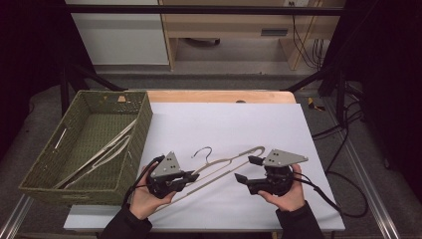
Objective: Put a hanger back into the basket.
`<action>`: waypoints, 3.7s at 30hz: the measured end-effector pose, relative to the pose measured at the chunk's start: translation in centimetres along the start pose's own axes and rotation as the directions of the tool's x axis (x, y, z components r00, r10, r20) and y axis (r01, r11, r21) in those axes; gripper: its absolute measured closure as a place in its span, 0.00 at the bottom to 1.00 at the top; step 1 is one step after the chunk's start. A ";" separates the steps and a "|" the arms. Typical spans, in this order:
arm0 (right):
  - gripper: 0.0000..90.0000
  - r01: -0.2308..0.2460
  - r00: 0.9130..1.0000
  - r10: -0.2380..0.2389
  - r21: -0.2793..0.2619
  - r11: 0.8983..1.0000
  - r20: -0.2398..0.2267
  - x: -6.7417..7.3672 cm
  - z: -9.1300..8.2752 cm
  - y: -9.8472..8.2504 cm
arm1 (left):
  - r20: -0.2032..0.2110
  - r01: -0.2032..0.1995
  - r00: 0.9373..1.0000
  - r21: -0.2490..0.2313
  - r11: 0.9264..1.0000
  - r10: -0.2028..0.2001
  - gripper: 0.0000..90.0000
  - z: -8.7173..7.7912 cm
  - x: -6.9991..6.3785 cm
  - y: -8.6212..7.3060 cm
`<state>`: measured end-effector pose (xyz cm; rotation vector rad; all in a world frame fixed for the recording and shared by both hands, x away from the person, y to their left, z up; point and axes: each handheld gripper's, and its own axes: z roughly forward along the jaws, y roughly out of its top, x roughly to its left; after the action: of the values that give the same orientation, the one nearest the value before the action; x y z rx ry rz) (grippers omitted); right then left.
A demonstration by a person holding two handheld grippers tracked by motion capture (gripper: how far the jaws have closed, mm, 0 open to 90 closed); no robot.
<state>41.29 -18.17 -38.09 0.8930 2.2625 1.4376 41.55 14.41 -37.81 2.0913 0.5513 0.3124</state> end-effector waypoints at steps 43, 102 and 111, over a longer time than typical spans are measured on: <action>0.19 -0.104 0.986 0.112 -0.068 0.992 0.124 -3.2 -3.6 -3.0 | -0.334 -0.051 0.943 -0.094 0.994 0.017 0.96 -16.7 9.9 7.5; 0.21 -0.111 0.987 0.115 -0.045 0.993 0.113 -3.1 -3.2 -3.0 | -0.506 0.153 0.861 0.140 0.978 -0.062 0.95 -15.9 19.2 -10.7; 0.22 -0.111 0.988 0.117 -0.055 0.992 0.104 -3.1 -3.3 -3.0 | -0.430 0.223 0.894 0.175 0.959 -0.130 0.83 -15.0 19.0 -11.4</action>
<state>40.79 -23.42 -39.51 1.0733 2.1200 1.4491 48.67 40.16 -39.02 2.1734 1.0683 0.6214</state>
